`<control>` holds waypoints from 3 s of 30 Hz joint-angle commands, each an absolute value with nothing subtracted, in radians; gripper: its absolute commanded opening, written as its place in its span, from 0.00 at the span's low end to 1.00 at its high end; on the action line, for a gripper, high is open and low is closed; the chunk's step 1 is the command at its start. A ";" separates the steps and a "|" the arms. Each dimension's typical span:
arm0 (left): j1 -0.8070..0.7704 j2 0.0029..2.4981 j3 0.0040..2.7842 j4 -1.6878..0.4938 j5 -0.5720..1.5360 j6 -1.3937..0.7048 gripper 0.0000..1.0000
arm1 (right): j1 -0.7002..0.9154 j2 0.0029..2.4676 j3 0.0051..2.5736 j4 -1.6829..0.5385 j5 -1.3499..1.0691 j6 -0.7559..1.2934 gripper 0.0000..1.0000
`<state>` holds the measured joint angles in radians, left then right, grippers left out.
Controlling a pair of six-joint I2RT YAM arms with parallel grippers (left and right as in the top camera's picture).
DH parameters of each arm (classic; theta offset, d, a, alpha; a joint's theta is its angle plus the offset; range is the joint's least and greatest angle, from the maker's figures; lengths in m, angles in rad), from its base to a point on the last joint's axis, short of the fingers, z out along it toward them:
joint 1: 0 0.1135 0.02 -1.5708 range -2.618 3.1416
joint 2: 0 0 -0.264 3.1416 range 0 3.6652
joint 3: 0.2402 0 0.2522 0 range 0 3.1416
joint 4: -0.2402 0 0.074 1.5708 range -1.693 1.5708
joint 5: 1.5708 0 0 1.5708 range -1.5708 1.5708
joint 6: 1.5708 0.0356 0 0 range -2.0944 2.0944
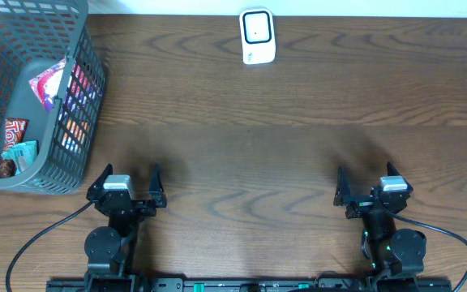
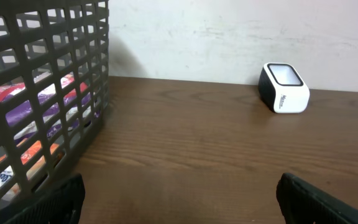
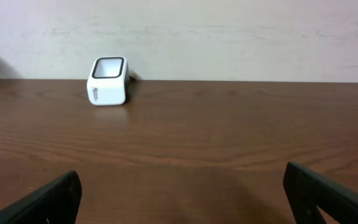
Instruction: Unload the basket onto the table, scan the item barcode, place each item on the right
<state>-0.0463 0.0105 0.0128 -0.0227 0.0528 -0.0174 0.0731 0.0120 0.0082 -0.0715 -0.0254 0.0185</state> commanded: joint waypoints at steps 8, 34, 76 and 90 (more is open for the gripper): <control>-0.040 0.004 0.004 -0.071 0.033 0.003 0.98 | 0.071 0.007 0.006 -0.075 -0.017 0.029 0.99; -0.040 0.004 0.004 -0.070 0.033 0.003 0.98 | 0.071 0.007 0.006 -0.075 -0.017 0.029 0.99; -0.044 0.004 0.005 0.092 0.255 -0.352 0.98 | 0.071 0.007 0.006 -0.075 -0.017 0.029 0.99; -0.043 0.149 0.347 0.489 0.135 -0.211 0.98 | 0.071 0.007 0.006 -0.075 -0.017 0.029 0.99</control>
